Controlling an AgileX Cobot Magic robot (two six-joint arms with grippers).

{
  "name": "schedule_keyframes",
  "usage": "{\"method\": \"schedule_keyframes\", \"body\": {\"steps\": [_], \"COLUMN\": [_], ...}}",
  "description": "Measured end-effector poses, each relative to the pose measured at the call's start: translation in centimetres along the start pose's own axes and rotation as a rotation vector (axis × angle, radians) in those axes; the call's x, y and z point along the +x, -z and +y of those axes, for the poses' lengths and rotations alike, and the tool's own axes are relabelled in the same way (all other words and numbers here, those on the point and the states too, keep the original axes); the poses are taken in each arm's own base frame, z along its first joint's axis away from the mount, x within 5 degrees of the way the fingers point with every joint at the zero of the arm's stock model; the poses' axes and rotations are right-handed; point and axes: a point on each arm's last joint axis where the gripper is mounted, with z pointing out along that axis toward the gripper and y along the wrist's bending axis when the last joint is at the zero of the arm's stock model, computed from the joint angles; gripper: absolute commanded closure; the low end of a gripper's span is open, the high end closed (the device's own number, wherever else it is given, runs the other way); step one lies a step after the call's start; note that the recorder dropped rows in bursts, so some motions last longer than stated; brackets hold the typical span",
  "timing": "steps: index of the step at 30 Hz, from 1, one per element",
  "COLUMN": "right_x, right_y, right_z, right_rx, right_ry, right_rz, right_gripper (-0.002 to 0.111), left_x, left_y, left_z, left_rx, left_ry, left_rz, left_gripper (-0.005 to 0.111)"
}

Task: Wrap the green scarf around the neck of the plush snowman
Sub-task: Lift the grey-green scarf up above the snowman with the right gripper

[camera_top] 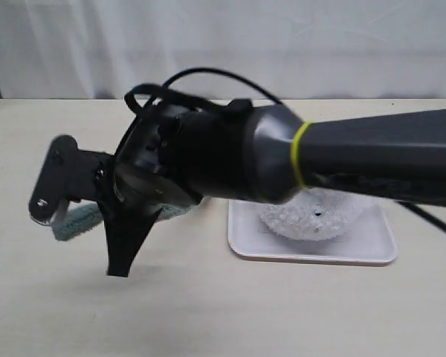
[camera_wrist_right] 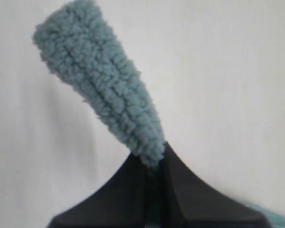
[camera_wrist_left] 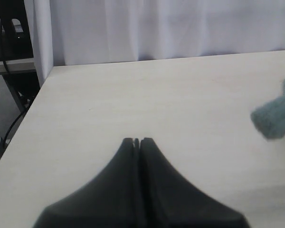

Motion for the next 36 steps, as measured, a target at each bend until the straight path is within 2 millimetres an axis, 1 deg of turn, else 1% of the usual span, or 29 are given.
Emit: {"method": "schedule_keyframes", "body": {"steps": [3, 4, 5, 6, 7, 8, 9, 10, 11, 13, 15, 16, 18, 19, 21, 24, 25, 27, 32, 36], "right_x": [-1.3, -1.7, -1.7, -1.6, -1.4, -0.8, -0.5, 0.6, 1.7, 3.7, 5.4, 6.0, 7.4, 8.0, 8.5, 8.9, 9.0, 8.7, 7.4, 6.7], "right_y": [4.5, 7.9, 9.7, 13.3, 14.8, 18.6, 20.1, 23.6, 26.2, 29.8, 31.8, 32.1, 31.9, 31.1, 29.9, 28.2, 27.4, 26.5, 24.5, 22.6], "right_z": [-0.8, -1.6, -2.1, -3.0, -3.3, -4.1, -4.3, -4.7, -4.8, -4.7, -4.3, -4.0, -3.6, -3.5, -3.5, -3.7, -3.7, -3.8, -4.0, -4.6], "right_rx": [0.051, 0.092, 0.114, 0.156, 0.171, 0.208, 0.221, 0.251, 0.271, 0.279, 0.269, 0.263, 0.279, 0.308, 0.367, 0.465, 0.491, 0.537, 0.588, 0.622], "right_ry": [0.003, -0.027, -0.048, -0.096, -0.12, -0.162, -0.178, -0.215, -0.241, -0.286, -0.318, -0.324, -0.321, -0.323, -0.325, -0.326, -0.317, -0.298, -0.267, -0.242], "right_rz": [-0.094, -0.16, -0.192, -0.255, -0.283, -0.349, -0.372, -0.415, -0.441, -0.466, -0.442, -0.424, -0.36, -0.315, -0.273, -0.246, -0.243, -0.262, -0.328, -0.31], "right_gripper": [0.104, 0.104, 0.104, 0.104, 0.104, 0.104, 0.104, 0.104, 0.104, 0.104, 0.104, 0.104, 0.104, 0.104, 0.104, 0.104, 0.104, 0.104, 0.104, 0.104], "left_x": [0.0, 0.0, 0.0, 0.0, 0.0, 0.0, 0.0, 0.0, 0.0, 0.0, 0.0, 0.0, 0.0, 0.0, 0.0, 0.0, 0.0, 0.0, 0.0, 0.0], "left_y": [0.0, 0.0, 0.0, 0.0, 0.0, 0.0, 0.0, 0.0, 0.0, 0.0, 0.0, 0.0, 0.0, 0.0, 0.0, 0.0, 0.0, 0.0, 0.0, 0.0], "left_z": [0.0, 0.0, 0.0, 0.0, 0.0, 0.0, 0.0, 0.0, 0.0, 0.0, 0.0, 0.0, 0.0, 0.0, 0.0, 0.0, 0.0, 0.0, 0.0, 0.0], "left_rx": [0.0, 0.0, 0.0, 0.0, 0.0, 0.0, 0.0, 0.0, 0.0, 0.0, 0.0, 0.0, 0.0, 0.0, 0.0, 0.0, 0.0, 0.0, 0.0, 0.0], "left_ry": [0.0, 0.0, 0.0, 0.0, 0.0, 0.0, 0.0, 0.0, 0.0, 0.0, 0.0, 0.0, 0.0, 0.0, 0.0, 0.0, 0.0, 0.0, 0.0, 0.0], "left_rz": [0.0, 0.0, 0.0, 0.0, 0.0, 0.0, 0.0, 0.0, 0.0, 0.0, 0.0, 0.0, 0.0, 0.0, 0.0, 0.0, 0.0, 0.0, 0.0, 0.0], "left_gripper": [0.107, 0.107, 0.107, 0.107, 0.107, 0.107, 0.107, 0.107, 0.107, 0.107, 0.107, 0.107, 0.107, 0.107, 0.107, 0.107, 0.107, 0.107, 0.107, 0.107]}}
